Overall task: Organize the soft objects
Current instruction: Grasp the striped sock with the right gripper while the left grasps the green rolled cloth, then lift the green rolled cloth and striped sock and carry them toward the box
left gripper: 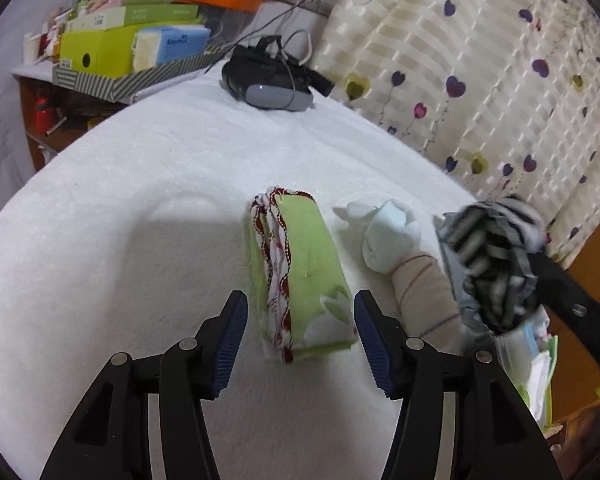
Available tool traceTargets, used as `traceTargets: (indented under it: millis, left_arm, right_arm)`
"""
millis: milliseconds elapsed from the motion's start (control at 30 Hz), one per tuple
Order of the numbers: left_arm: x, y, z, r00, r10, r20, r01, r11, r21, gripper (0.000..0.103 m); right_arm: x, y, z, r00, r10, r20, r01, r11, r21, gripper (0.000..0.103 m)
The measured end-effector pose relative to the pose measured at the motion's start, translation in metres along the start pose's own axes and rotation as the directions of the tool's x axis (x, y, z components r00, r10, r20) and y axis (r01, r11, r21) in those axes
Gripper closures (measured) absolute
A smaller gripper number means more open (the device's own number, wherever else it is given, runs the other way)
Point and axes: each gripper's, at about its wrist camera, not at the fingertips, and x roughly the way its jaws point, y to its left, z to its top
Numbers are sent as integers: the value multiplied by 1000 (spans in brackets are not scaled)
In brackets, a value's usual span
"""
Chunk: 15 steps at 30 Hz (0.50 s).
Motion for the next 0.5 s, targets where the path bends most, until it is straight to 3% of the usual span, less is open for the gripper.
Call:
traceTargets:
  millis: [367, 500]
  left_arm:
    - [30, -9, 3, 997, 63, -45, -61, 998, 35, 48]
    - [28, -9, 3, 997, 68, -39, -67, 997, 45, 68]
  right_arm:
    - [-5, -11, 0, 1000, -2, 9, 2, 1000, 13, 96]
    - [-5, -11, 0, 1000, -2, 10, 2, 1000, 15, 96]
